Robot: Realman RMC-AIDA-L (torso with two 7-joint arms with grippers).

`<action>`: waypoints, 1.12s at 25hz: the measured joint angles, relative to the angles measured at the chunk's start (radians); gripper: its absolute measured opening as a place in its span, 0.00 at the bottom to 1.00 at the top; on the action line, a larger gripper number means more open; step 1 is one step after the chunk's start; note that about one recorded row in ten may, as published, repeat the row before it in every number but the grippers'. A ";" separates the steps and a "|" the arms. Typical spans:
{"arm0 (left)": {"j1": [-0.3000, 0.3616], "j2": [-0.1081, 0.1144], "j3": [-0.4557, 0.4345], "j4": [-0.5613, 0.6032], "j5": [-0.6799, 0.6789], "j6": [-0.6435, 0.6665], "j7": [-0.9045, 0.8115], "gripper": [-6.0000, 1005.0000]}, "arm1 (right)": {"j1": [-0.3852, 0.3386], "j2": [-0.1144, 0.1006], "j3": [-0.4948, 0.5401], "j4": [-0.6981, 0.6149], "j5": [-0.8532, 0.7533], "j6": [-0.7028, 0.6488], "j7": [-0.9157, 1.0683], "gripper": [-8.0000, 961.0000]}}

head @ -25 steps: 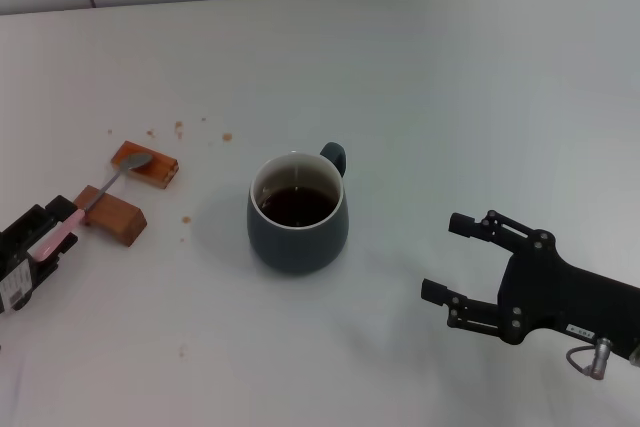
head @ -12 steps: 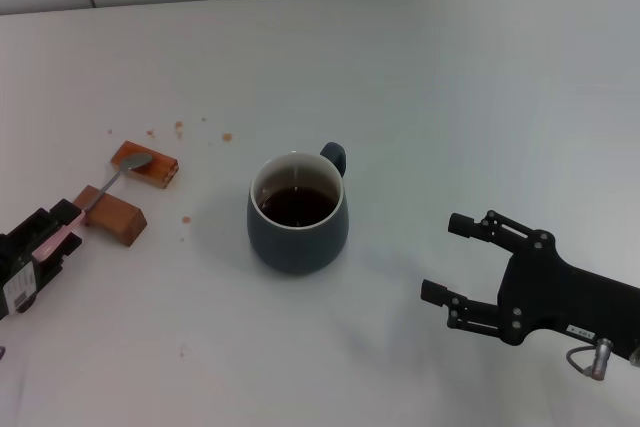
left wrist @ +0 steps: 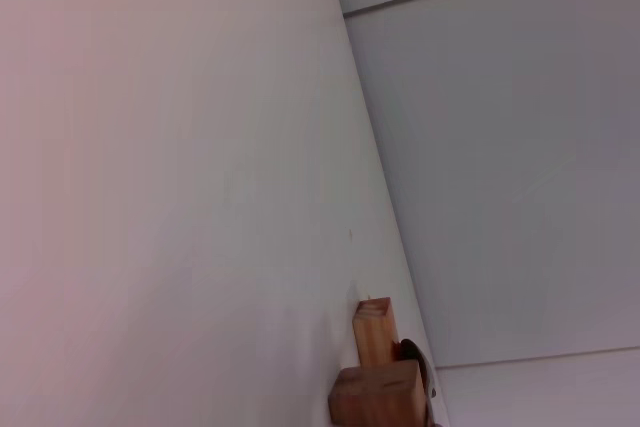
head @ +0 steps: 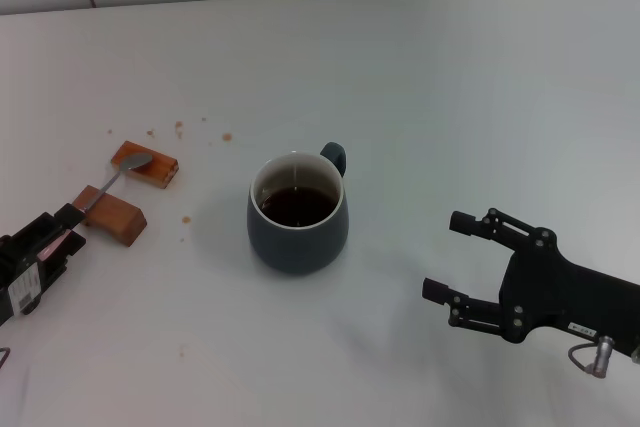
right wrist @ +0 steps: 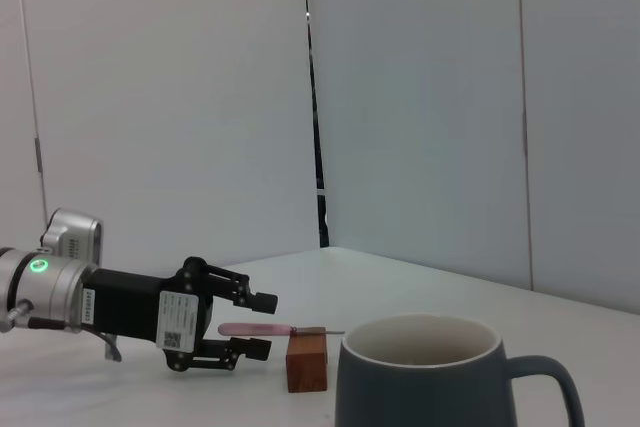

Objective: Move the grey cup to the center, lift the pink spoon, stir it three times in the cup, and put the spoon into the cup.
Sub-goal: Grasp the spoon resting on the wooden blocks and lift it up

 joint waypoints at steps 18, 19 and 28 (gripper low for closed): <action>0.000 -0.001 -0.003 -0.009 -0.005 -0.012 0.001 0.41 | -0.002 0.000 0.000 -0.004 0.000 0.000 0.000 0.87; 0.000 -0.001 -0.004 -0.009 -0.005 -0.012 0.001 0.41 | -0.002 0.000 -0.001 -0.004 0.000 0.001 0.000 0.87; -0.001 0.001 -0.001 -0.009 -0.003 -0.011 0.005 0.33 | -0.002 0.000 -0.002 -0.004 0.000 0.002 0.000 0.88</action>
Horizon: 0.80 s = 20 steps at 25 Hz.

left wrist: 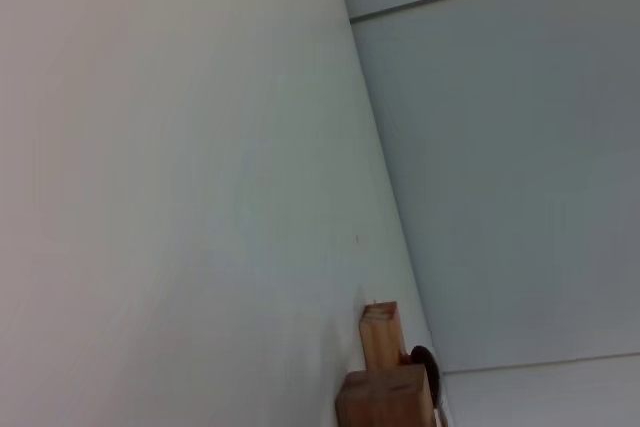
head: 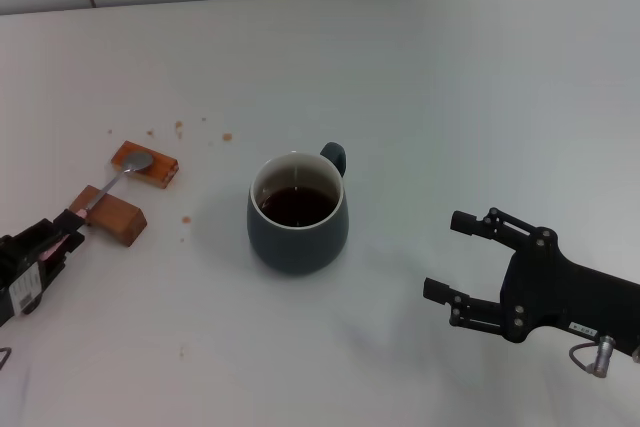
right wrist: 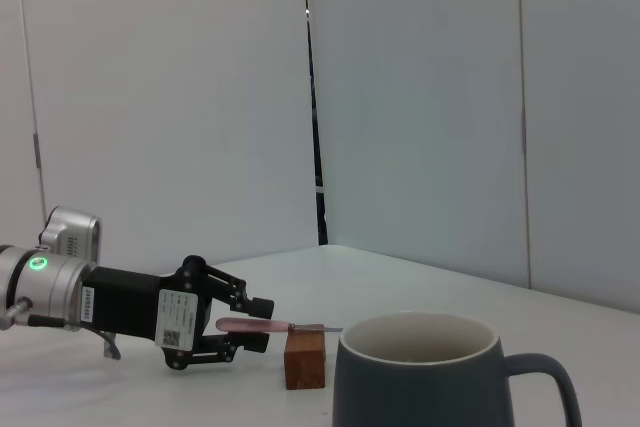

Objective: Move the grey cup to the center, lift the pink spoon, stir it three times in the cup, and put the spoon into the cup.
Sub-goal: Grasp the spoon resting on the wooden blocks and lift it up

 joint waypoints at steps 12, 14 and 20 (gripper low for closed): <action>0.001 -0.001 -0.008 -0.003 -0.004 0.015 0.050 0.19 | 0.000 0.000 0.000 0.000 -0.005 -0.002 0.000 0.87; 0.000 -0.001 -0.009 0.000 -0.005 0.028 0.066 0.17 | -0.001 0.000 0.000 0.000 -0.006 -0.003 0.000 0.87; -0.049 0.001 0.008 0.075 0.002 0.108 0.107 0.14 | -0.003 0.000 0.000 0.000 -0.007 -0.003 0.000 0.87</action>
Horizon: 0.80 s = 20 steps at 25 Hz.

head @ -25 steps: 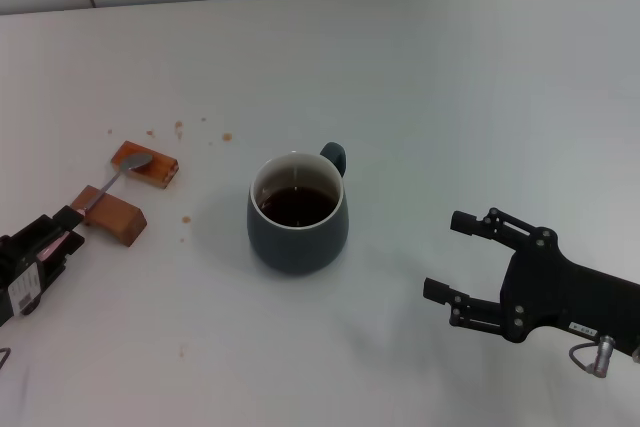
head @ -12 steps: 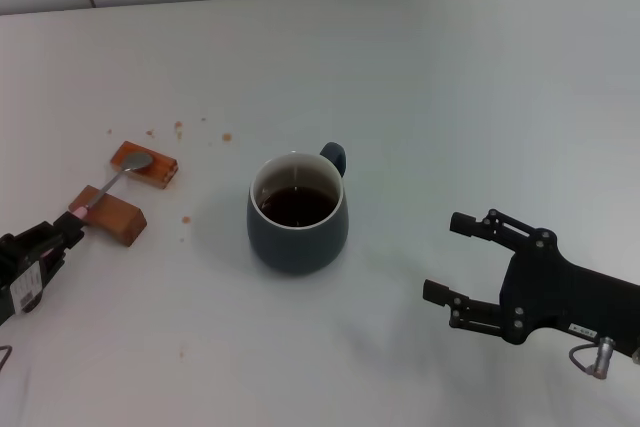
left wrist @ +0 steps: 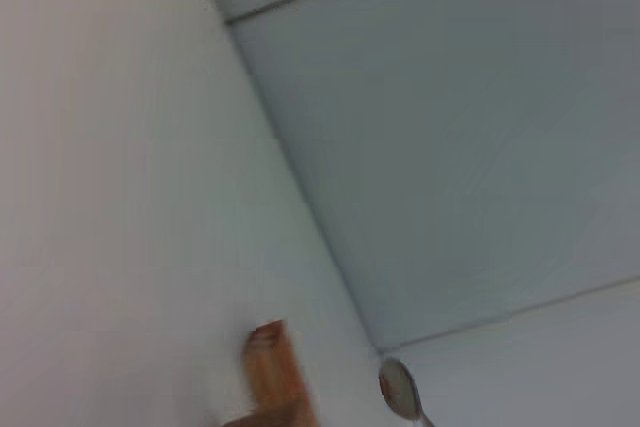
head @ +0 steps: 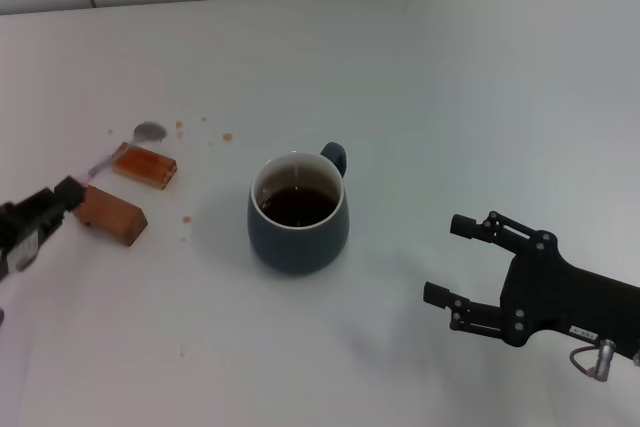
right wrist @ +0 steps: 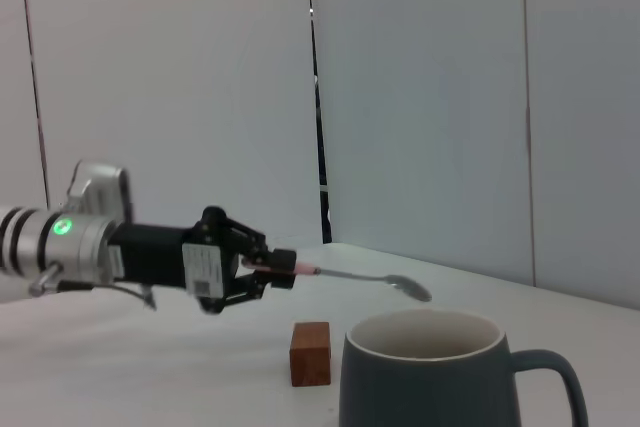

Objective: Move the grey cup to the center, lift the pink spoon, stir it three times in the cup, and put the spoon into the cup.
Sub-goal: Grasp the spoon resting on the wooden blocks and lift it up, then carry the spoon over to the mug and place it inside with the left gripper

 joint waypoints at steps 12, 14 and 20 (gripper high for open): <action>-0.213 0.023 0.437 0.788 0.016 0.265 -0.201 0.14 | -0.001 0.000 0.002 -0.015 -0.001 -0.004 0.000 0.87; -0.246 0.042 0.544 0.947 0.017 0.304 -0.256 0.14 | -0.001 0.000 0.004 -0.015 -0.001 -0.008 0.000 0.87; -0.354 0.085 0.699 1.130 0.091 0.438 -0.314 0.14 | 0.000 0.002 0.006 -0.017 0.001 -0.013 0.000 0.87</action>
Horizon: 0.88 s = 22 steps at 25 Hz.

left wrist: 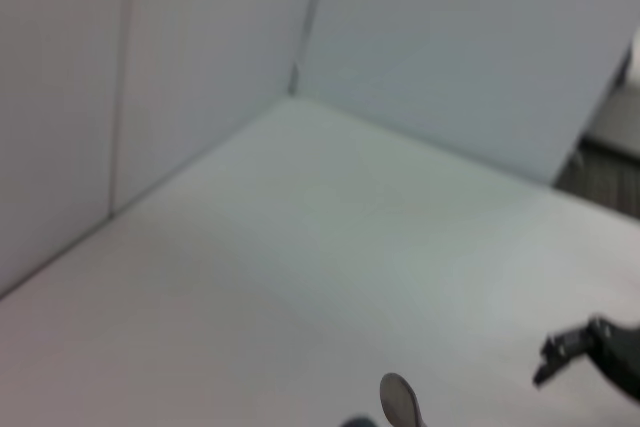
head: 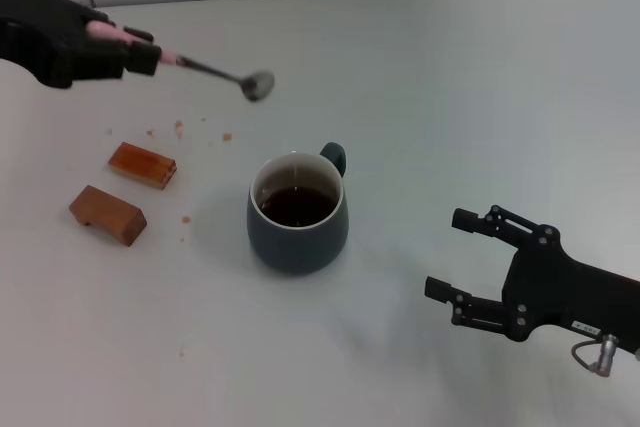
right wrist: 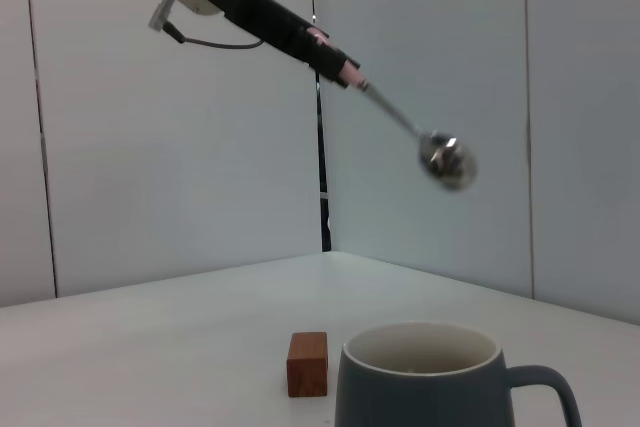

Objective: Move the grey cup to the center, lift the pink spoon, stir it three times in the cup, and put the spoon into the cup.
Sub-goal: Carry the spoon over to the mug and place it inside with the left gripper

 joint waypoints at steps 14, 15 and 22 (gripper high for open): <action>-0.102 -0.050 0.213 0.081 0.174 0.046 0.031 0.16 | 0.000 0.001 -0.003 0.003 0.002 0.000 0.000 0.87; -0.106 -0.053 0.216 0.081 0.182 0.046 0.034 0.16 | 0.000 0.001 -0.004 0.003 0.002 0.000 0.000 0.87; -0.138 -0.087 0.275 0.066 0.281 0.012 0.071 0.16 | 0.000 0.001 -0.004 0.006 0.001 0.000 0.000 0.87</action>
